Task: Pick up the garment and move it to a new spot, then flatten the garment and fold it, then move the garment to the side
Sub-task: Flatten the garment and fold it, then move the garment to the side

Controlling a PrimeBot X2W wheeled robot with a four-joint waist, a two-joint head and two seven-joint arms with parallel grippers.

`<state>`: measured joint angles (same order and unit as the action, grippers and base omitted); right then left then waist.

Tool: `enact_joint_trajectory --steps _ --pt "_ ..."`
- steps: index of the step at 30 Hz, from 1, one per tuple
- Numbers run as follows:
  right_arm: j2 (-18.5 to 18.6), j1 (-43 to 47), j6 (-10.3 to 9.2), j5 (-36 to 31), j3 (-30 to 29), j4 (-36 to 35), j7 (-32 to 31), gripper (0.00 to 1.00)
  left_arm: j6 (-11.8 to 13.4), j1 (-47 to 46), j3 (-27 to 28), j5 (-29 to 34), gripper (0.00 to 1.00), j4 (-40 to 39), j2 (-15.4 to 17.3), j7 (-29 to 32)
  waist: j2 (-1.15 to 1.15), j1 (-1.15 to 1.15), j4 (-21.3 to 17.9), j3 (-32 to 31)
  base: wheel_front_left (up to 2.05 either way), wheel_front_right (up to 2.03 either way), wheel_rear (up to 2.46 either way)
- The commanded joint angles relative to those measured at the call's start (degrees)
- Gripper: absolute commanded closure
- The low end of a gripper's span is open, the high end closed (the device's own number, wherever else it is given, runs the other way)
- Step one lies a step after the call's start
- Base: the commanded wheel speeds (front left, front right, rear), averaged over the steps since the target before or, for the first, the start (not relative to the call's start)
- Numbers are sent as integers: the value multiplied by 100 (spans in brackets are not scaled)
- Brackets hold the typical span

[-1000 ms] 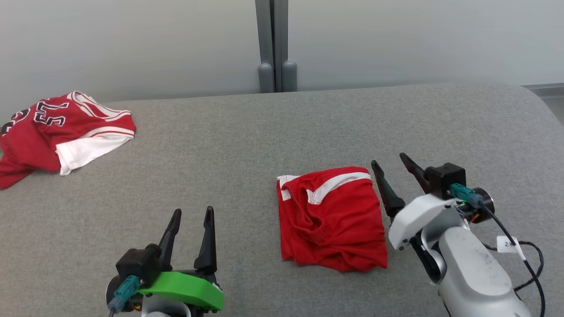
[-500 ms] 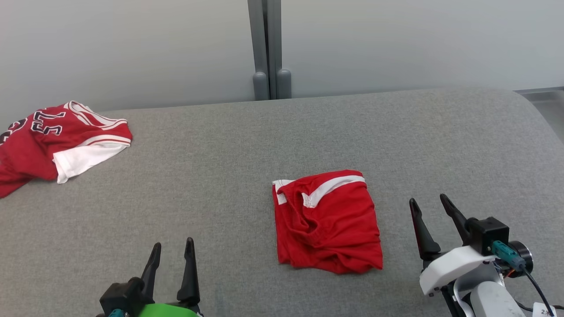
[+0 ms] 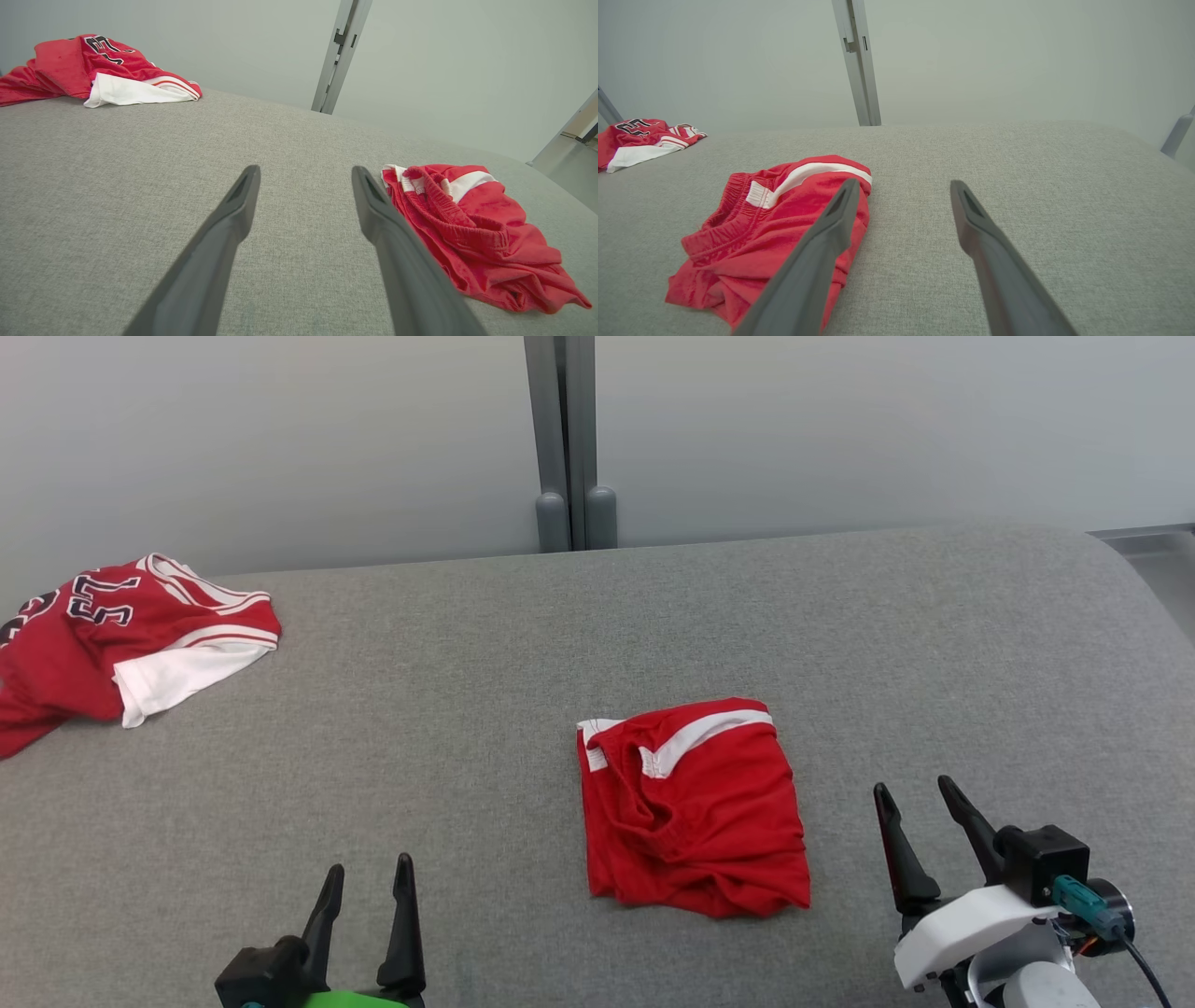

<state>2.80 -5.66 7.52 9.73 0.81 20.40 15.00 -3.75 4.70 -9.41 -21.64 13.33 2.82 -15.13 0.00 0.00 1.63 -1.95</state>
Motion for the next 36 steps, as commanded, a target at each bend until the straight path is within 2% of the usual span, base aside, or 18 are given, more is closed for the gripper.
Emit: enact_joint_trajectory --steps 1,10,18,27,36 --pt "19 51 -6 47 4 20 26 0 22 35 -9 -10 0 6 14 -2 0 0 0 -1 0 0 0" --pt "19 -5 -6 6 -4 158 27 0 10 -39 -50 -21 0 26 14 -2 0 0 24 -18 0 0 0" --pt "20 -546 -6 -245 121 501 -5 0 18 -124 -79 -41 0 14 14 -2 0 0 74 -37 0 0 0" --pt "19 -1545 -6 -537 163 1300 -1152 0 38 -203 -161 -106 0 -7 14 -2 0 0 323 34 0 0 0" --pt "20 -1978 -6 -572 134 2281 -1920 0 55 -263 -157 -106 0 21 14 -2 0 0 744 200 0 0 0"
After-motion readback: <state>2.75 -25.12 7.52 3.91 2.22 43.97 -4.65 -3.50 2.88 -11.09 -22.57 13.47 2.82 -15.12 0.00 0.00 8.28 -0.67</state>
